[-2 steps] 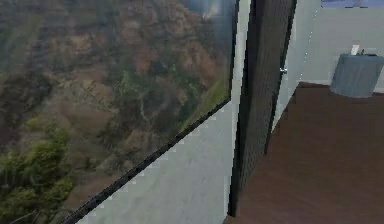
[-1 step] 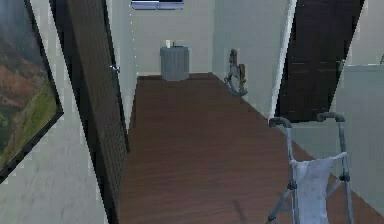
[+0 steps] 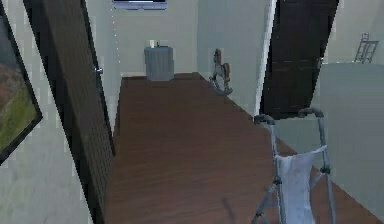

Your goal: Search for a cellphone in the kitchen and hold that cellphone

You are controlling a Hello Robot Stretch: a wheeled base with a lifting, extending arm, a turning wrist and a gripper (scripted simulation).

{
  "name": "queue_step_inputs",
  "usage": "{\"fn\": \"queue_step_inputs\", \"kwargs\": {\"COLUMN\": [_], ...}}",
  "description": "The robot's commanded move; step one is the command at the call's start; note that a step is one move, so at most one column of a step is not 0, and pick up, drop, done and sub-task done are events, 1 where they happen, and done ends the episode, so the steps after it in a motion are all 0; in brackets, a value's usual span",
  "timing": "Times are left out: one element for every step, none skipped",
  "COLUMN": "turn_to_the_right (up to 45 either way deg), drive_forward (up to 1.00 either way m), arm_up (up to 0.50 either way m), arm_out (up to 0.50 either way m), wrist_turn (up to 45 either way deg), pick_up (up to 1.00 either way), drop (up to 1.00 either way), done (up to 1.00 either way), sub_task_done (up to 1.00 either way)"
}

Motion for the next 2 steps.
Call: {"fn": "queue_step_inputs", "kwargs": {"turn_to_the_right": [0.0,-6.0], "drive_forward": [1.0,0.0], "arm_up": [0.0,0.0], "arm_out": [0.0,0.0], "wrist_turn": [0.0,0.0], "pick_up": [0.0,0.0], "drop": [0.0,0.0], "done": [0.0,0.0], "sub_task_done": [0.0,0.0]}}
